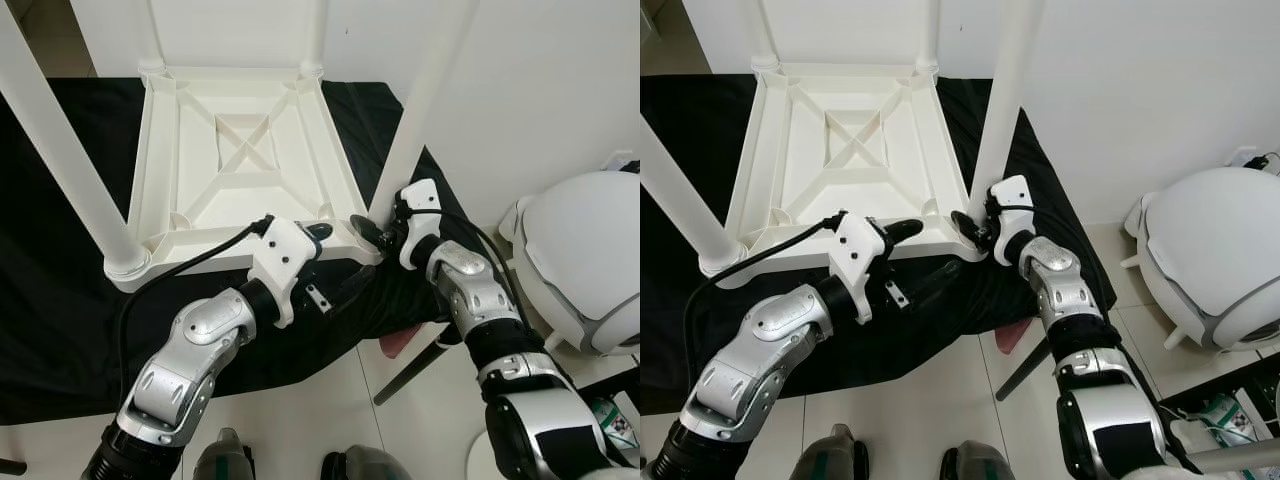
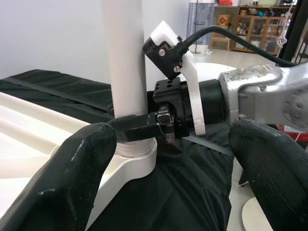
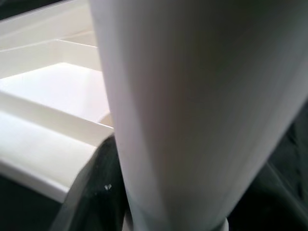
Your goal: Building children table
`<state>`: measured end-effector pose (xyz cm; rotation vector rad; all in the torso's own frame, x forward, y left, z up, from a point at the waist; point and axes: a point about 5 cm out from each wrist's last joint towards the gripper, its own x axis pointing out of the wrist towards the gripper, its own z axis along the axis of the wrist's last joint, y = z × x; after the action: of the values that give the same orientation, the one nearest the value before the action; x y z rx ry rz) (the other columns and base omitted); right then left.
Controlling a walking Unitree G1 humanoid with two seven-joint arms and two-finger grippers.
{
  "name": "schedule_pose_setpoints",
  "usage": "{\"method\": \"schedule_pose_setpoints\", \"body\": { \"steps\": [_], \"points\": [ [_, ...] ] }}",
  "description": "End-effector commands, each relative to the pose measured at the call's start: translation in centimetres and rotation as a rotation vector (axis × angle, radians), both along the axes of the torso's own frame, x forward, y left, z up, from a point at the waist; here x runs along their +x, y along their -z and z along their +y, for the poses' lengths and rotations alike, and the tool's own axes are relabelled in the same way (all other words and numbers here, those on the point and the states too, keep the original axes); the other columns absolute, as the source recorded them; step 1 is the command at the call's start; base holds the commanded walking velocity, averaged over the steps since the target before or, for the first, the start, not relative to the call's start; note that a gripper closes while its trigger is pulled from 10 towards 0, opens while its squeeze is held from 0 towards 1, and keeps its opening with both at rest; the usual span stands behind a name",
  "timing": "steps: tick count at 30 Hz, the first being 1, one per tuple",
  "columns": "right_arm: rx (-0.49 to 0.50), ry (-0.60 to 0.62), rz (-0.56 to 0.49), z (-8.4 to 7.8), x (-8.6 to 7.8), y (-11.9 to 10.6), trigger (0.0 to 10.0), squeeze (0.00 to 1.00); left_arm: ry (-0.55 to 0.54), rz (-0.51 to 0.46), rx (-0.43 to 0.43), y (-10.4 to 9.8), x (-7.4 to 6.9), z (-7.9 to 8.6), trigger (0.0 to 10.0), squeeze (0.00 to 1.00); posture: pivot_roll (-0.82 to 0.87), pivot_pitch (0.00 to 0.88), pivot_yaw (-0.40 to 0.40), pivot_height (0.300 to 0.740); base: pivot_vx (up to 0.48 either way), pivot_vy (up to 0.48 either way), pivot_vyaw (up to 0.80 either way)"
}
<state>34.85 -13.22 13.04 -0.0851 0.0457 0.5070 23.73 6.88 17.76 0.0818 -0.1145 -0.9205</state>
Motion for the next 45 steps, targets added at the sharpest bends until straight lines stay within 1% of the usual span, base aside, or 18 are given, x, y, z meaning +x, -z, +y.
{"method": "schedule_pose_setpoints", "body": {
  "steps": [1,4,7,8,10,11,12,13,19,20,23,26,27,31,36,37,38,45],
  "points": [
    [-0.012,0.109,0.013,-0.6,-0.3,0.5,10.0,0.0,-0.021,0.004,0.002,0.0,-0.1,0.0,10.0,0.0,0.03,0.016,-0.075,0.74,0.0,0.0,0.0],
    [0.066,0.264,-0.008,0.2,-1.2,0.5,10.0,0.0,-0.018,0.004,0.003,0.1,0.0,-0.1,10.0,0.0,0.02,0.015,-0.074,0.74,0.0,0.0,0.0],
    [0.085,0.304,-0.009,0.5,-1.5,0.6,10.0,0.0,-0.017,0.004,0.003,0.1,0.0,-0.1,10.0,0.0,0.02,0.015,-0.074,0.74,0.0,0.0,0.0],
    [0.104,0.354,-0.01,0.9,-1.9,0.6,10.0,0.0,-0.016,0.004,0.003,0.0,0.0,-0.1,10.0,0.0,0.02,0.015,-0.074,0.74,0.0,0.0,0.0],
    [0.104,0.354,-0.01,0.9,-1.9,0.6,10.0,0.0,-0.016,0.004,0.003,0.0,0.0,-0.1,10.0,0.0,0.02,0.015,-0.074,0.74,0.0,0.0,0.0],
    [0.124,0.414,-0.017,1.4,-2.2,0.5,10.0,0.0,-0.016,0.004,0.002,0.0,0.0,-0.1,10.0,0.0,0.02,0.012,-0.079,0.74,0.0,0.0,0.0],
    [0.124,0.414,-0.017,1.4,-2.2,0.5,10.0,0.0,-0.016,0.004,0.002,0.0,0.0,-0.1,10.0,0.0,0.02,0.012,-0.079,0.74,0.0,0.0,0.0],
    [0.145,0.417,-0.019,2.8,-2.7,0.0,10.0,0.0,-0.014,0.003,0.0,0.1,-0.1,-0.3,10.0,0.0,0.03,0.007,-0.08,0.74,0.0,0.0,0.0],
    [0.151,0.396,0.011,2.3,-2.6,0.2,10.0,0.0,-0.009,0.003,0.0,0.1,-0.1,-0.4,10.0,0.0,0.03,0.0,-0.087,0.74,0.0,0.0,0.0],
    [0.154,0.389,0.013,2.3,-2.8,0.2,10.0,1.0,-0.012,0.001,0.001,0.1,-0.1,-0.3,10.0,0.0,0.04,0.0,-0.088,0.74,0.0,0.0,0.0],
    [0.159,0.391,0.008,2.1,-2.9,0.2,10.0,1.0,-0.017,-0.002,0.002,0.0,-0.1,-0.2,10.0,0.0,0.04,0.0,-0.089,0.74,0.0,0.0,0.0],
    [0.174,0.252,0.01,1.8,-2.9,-0.3,10.0,1.0,-0.021,-0.002,0.009,0.1,-0.2,0.0,10.0,0.0,0.04,0.0,-0.09,0.74,0.0,0.0,0.0],
    [0.181,0.196,0.018,1.6,-3.0,-0.5,10.0,0.0,-0.022,-0.001,0.016,0.2,-0.3,0.0,10.0,0.0,0.04,0.0,-0.09,0.74,0.0,0.0,0.0],
    [0.202,0.099,0.024,1.0,-3.4,-1.1,10.0,0.0,-0.022,0.001,0.02,0.4,-0.3,-0.1,10.0,0.0,0.04,0.0,-0.088,0.74,0.0,0.0,0.0],
    [0.1,-0.034,-0.004,-1.2,-3.8,-1.2,10.0,0.0,-0.017,-0.003,0.02,0.3,-0.2,-0.1,10.0,0.0,0.03,0.0,-0.085,0.74,0.0,0.0,0.0],
    [0.1,-0.034,-0.004,-1.2,-3.8,-1.2,10.0,0.0,-0.017,-0.003,0.02,0.3,-0.2,-0.1,10.0,0.0,0.03,0.0,-0.085,0.74,0.0,0.0,0.0],
    [0.051,-0.07,-0.01,-1.9,-3.8,-1.0,10.0,0.0,-0.015,-0.004,0.021,0.2,-0.2,-0.1,10.0,0.0,0.03,0.0,-0.081,0.74,0.0,0.0,0.0],
    [-0.015,-0.126,0.0,-3.1,-2.8,-0.8,10.0,0.0,-0.012,-0.005,0.024,0.2,-0.2,0.0,10.0,0.0,0.03,0.0,-0.078,0.74,0.0,0.0,0.0]
  ]
}}
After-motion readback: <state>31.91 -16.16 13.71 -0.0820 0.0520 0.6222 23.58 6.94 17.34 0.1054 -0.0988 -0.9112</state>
